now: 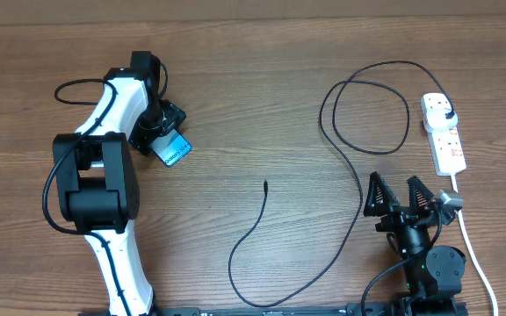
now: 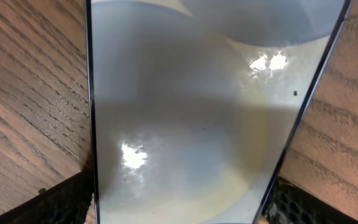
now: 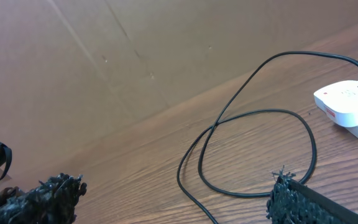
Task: Plug charger to phone and switch on socket
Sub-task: 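Close the left gripper on the phone's long sides, then lift the phone upright with the left gripper, then hold the phone raised in the left gripper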
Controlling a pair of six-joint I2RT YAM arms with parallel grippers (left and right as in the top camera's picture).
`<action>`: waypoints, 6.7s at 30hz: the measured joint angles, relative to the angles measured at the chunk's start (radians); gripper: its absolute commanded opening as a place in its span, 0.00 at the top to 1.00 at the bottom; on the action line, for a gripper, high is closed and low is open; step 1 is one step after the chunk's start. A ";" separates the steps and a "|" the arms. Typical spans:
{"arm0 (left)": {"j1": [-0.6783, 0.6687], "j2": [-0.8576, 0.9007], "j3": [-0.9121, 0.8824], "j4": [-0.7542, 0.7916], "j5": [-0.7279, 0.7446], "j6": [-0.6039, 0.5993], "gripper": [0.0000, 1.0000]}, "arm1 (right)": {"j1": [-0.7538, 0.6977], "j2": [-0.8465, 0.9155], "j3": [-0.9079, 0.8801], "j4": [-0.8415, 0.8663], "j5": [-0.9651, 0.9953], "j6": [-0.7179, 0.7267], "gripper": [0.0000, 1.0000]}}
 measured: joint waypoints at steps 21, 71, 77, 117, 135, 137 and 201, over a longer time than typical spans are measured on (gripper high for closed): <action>0.000 0.000 0.000 0.000 0.000 0.000 0.15 | 0.000 0.000 0.000 0.000 0.000 0.000 0.00; 0.000 0.000 0.003 0.000 -0.005 0.000 0.96 | 0.000 0.000 0.000 -0.001 0.000 -0.001 0.00; 0.000 0.000 0.003 0.000 -0.005 0.000 0.96 | 0.000 0.000 0.000 0.000 0.000 0.000 0.00; 0.005 0.074 0.516 -0.401 0.267 0.055 0.96 | 0.000 0.000 0.000 -0.001 0.000 0.000 0.00; 0.005 0.074 0.521 -0.623 0.975 0.050 0.96 | 0.000 0.000 0.000 -0.001 0.000 0.000 0.00; 0.005 0.074 0.522 -0.650 1.012 0.050 0.96 | 0.000 0.000 0.000 0.000 0.000 0.000 0.00; 0.005 0.074 0.522 -0.705 1.071 0.050 0.96 | 0.000 0.000 0.000 0.000 0.000 -0.001 0.00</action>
